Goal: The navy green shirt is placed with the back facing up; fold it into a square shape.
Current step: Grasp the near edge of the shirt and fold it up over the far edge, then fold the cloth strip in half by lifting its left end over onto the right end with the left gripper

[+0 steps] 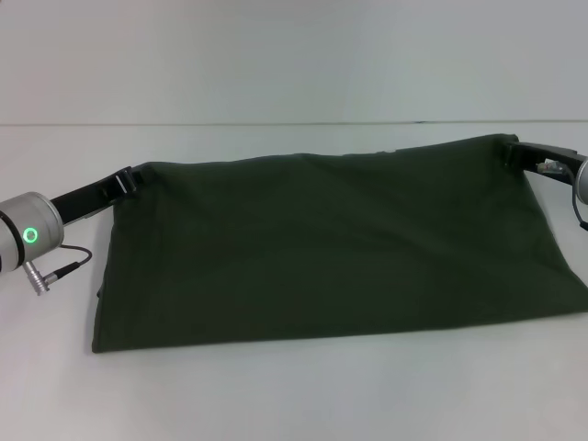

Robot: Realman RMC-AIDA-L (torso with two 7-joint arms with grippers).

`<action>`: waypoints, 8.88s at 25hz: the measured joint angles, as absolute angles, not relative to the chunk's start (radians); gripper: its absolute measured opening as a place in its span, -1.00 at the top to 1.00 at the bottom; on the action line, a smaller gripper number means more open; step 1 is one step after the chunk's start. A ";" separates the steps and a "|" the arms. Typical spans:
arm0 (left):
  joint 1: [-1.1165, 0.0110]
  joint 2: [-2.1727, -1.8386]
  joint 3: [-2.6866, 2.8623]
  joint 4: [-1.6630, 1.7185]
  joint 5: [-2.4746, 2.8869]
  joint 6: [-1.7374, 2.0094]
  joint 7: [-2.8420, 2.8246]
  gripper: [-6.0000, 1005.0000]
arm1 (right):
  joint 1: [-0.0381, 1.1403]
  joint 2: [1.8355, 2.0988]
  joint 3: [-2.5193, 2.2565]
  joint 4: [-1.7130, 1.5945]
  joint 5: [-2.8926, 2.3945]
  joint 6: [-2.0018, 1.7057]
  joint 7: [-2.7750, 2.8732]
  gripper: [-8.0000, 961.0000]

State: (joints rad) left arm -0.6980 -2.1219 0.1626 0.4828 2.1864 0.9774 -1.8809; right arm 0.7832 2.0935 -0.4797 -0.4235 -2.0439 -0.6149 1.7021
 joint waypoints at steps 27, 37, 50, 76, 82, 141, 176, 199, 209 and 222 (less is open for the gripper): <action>-0.657 -2.140 0.192 0.489 2.069 0.973 -1.734 -0.42 | 0.654 2.085 -0.472 -0.425 -1.727 -0.818 1.513 -0.53; -0.587 -2.126 0.230 0.600 2.054 1.034 -1.823 -0.43 | 0.567 2.080 -0.478 -0.441 -1.711 -1.076 1.401 -0.53; -0.624 -2.063 0.273 0.647 2.309 1.456 -2.231 -0.43 | 0.467 2.087 -0.606 -0.442 -1.913 -1.517 0.972 -0.52; -0.525 -2.014 0.089 0.789 2.641 1.759 -2.636 -0.43 | 0.460 2.089 -0.637 -0.448 -1.957 -1.521 0.856 -0.51; -0.496 -2.014 0.007 0.750 2.643 1.704 -2.650 -0.43 | 0.462 2.089 -0.635 -0.450 -1.955 -1.518 0.858 -0.51; -0.583 -2.009 0.116 0.595 2.659 1.483 -2.694 -0.38 | 0.478 2.091 -0.631 -0.451 -1.951 -1.539 0.865 -0.51; -0.548 -2.015 0.088 0.603 2.579 1.431 -2.514 0.90 | 0.488 2.092 -0.626 -0.451 -1.925 -1.548 0.867 -0.51; -0.445 -1.957 -0.089 0.794 2.559 1.459 -2.477 0.90 | 0.480 2.092 -0.628 -0.441 -1.926 -1.503 0.867 -0.51; -0.482 -1.954 -0.075 0.742 2.419 1.620 -2.440 0.89 | 0.466 2.093 -0.623 -0.428 -1.927 -1.470 0.867 -0.51; -0.732 -2.061 0.250 0.565 2.154 1.664 -2.354 0.89 | 0.399 2.094 -0.549 -0.426 -1.923 -1.457 0.867 -0.51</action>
State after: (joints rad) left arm -0.7317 -2.0605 0.2502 0.5647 2.1539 1.6639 -2.3538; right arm 0.3988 2.0939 -0.5493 -0.4264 -1.9235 -1.4570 0.8670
